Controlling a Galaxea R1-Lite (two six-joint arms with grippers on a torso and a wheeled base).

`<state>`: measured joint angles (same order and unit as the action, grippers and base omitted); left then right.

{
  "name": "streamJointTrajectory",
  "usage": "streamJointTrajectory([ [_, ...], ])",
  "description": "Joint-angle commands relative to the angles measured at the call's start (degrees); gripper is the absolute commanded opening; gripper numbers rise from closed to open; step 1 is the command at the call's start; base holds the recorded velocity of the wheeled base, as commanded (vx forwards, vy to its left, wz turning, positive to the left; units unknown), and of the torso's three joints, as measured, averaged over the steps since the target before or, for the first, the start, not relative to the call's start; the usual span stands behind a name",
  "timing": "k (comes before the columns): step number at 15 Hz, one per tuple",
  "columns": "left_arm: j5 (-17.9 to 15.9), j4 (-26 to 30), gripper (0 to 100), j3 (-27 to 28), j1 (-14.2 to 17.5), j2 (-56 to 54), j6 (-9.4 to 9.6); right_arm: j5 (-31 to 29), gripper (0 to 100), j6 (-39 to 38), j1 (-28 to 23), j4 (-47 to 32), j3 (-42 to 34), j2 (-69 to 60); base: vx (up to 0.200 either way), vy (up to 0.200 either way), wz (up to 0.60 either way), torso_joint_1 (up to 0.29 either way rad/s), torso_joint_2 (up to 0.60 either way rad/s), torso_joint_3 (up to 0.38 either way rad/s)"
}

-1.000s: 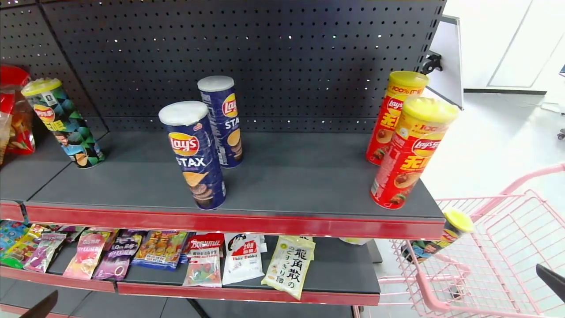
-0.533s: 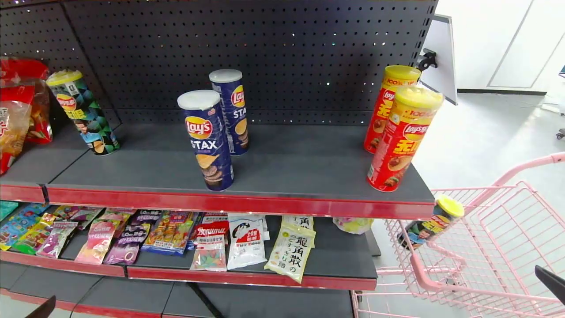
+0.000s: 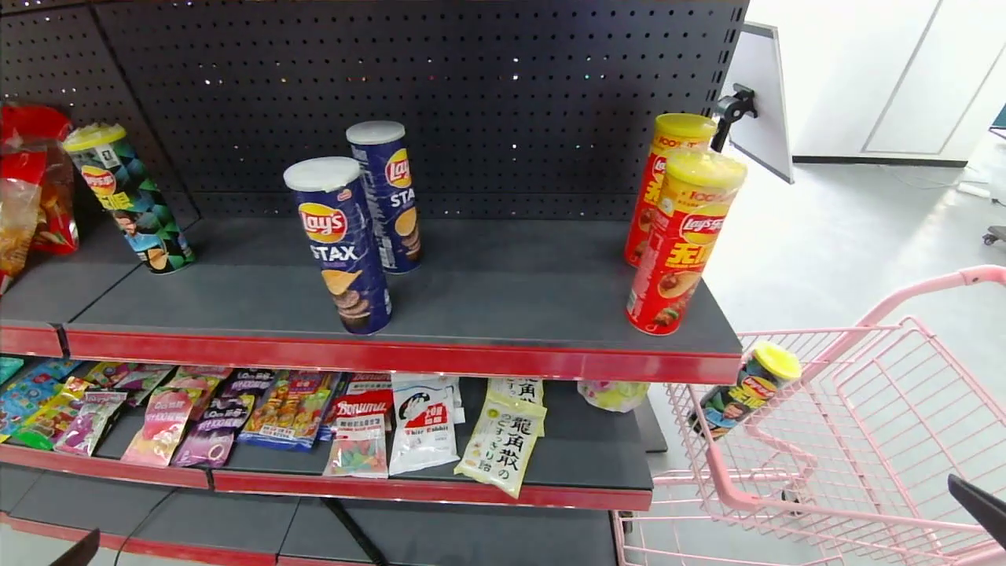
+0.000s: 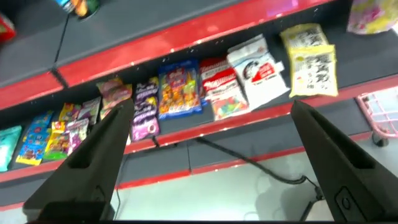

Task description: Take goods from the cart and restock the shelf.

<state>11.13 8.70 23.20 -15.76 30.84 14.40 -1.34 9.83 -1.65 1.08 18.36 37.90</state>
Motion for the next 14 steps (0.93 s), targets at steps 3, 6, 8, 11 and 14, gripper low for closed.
streamJointTrajectory([
  [3,0.03,0.00,100,-0.08,-0.06,0.10,0.02,0.02,100,0.02,-0.02,0.06,0.01,0.07,0.133,-0.133,0.00,-0.006,0.00,0.002],
  [6,-0.58,-0.09,100,0.00,-0.15,-0.78,0.02,0.02,100,-0.07,-0.02,0.06,-0.25,-0.02,0.000,0.000,-0.20,0.004,0.00,-0.001],
  [8,-0.93,-0.09,100,-0.08,-0.32,-1.40,0.02,-0.07,100,-0.07,-0.02,0.06,-0.52,-0.02,0.000,0.000,-0.60,-0.007,0.01,-0.002],
  [11,-2.96,-0.09,100,0.00,-0.32,-2.28,0.02,0.02,100,0.02,-0.02,0.06,-0.61,-0.02,0.000,0.000,-0.40,0.000,0.00,0.002],
  [14,-2.96,-0.09,100,0.00,-0.32,-2.37,0.02,0.02,100,0.02,-0.11,0.06,-0.61,-0.02,0.000,0.000,0.00,0.000,0.00,0.000],
])
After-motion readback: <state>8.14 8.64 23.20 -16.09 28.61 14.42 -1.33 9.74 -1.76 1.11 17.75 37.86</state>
